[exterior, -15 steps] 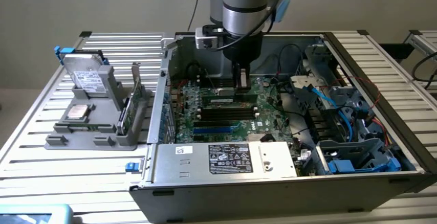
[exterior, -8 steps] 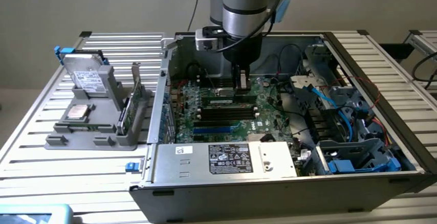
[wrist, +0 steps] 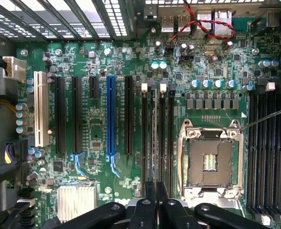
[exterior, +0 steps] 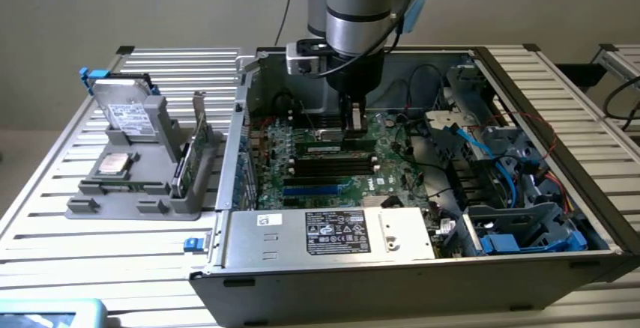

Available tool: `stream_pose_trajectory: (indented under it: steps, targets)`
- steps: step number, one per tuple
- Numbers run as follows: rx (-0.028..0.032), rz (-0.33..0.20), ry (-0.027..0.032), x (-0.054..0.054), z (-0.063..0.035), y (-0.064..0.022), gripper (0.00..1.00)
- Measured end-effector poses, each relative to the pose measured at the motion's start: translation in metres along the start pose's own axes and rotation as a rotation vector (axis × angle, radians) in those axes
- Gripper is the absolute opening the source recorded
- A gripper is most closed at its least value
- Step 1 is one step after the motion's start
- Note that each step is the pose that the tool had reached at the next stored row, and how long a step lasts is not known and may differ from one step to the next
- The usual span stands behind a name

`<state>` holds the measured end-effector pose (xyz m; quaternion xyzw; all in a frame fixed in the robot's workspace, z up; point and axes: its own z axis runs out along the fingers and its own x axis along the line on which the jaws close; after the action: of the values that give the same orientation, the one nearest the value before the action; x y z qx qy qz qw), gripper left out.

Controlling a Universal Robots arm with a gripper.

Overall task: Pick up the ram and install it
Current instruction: 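Insert the ram into the slot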

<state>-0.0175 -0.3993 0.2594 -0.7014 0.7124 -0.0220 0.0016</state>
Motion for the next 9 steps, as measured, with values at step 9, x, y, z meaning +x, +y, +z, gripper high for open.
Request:
stream_pose_trajectory:
  steps: [9]
  targets:
    - [-0.0132,0.000,0.0003,0.0043,0.0020,-0.0012,0.12]
